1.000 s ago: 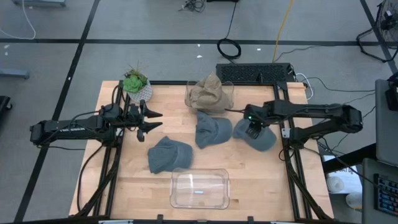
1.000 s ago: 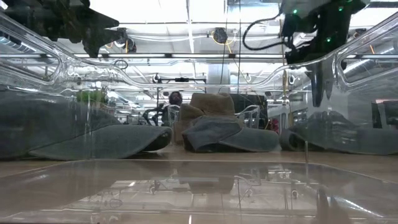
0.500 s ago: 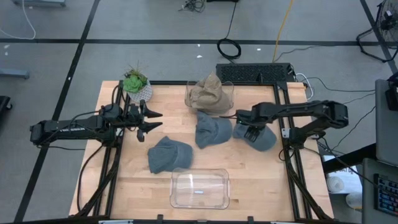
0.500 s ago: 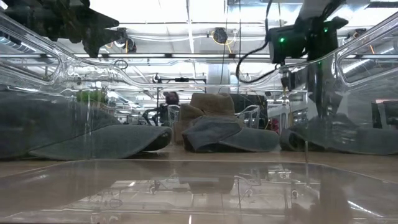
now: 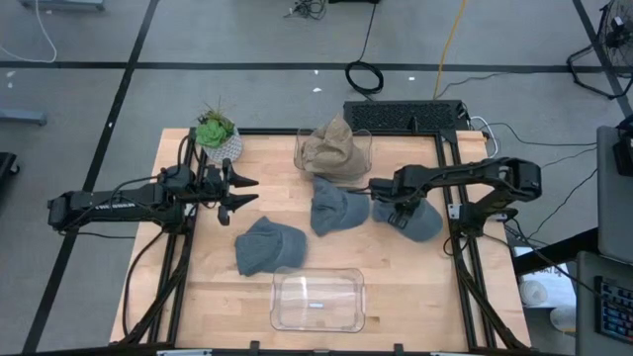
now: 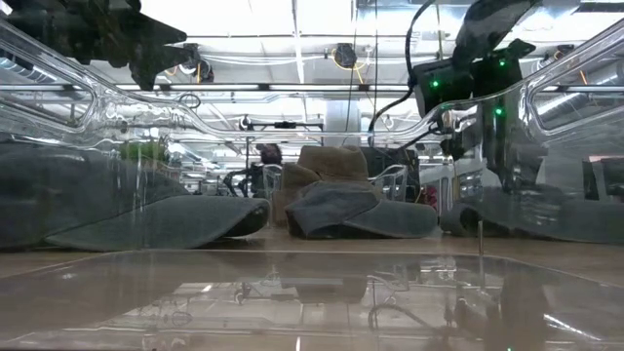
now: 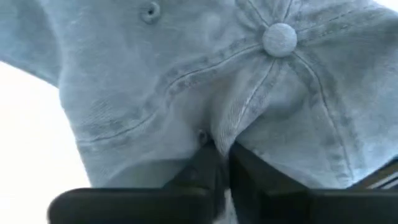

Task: Pick & Place hat
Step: Put the top right blue cap into the bottom transparent bin

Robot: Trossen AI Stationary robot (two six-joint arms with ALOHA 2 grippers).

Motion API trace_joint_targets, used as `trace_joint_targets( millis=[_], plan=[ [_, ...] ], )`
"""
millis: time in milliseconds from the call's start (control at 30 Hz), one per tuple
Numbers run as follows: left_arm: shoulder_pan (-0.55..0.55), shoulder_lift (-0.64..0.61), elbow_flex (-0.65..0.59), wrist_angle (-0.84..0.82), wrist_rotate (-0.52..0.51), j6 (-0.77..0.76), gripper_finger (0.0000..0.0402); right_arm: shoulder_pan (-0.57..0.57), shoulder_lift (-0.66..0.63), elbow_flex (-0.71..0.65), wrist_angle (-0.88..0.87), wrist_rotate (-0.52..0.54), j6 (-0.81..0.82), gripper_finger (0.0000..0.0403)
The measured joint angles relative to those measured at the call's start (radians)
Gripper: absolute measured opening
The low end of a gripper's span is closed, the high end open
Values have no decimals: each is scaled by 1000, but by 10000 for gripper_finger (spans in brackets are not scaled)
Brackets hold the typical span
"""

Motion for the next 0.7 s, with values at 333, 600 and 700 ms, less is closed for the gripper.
trace_joint_targets(
  millis=[333, 600, 700],
  plan=[
    [0, 0, 0, 0, 0, 0, 191, 21, -124, 0, 32, 4, -18, 2],
    [0, 0, 0, 0, 0, 1, 191, 92, -361, 0, 132, 15, 13, 1],
    [0, 0, 0, 0, 0, 0, 191, 132, -438, 0, 174, 59, 23, 1]
  ],
)
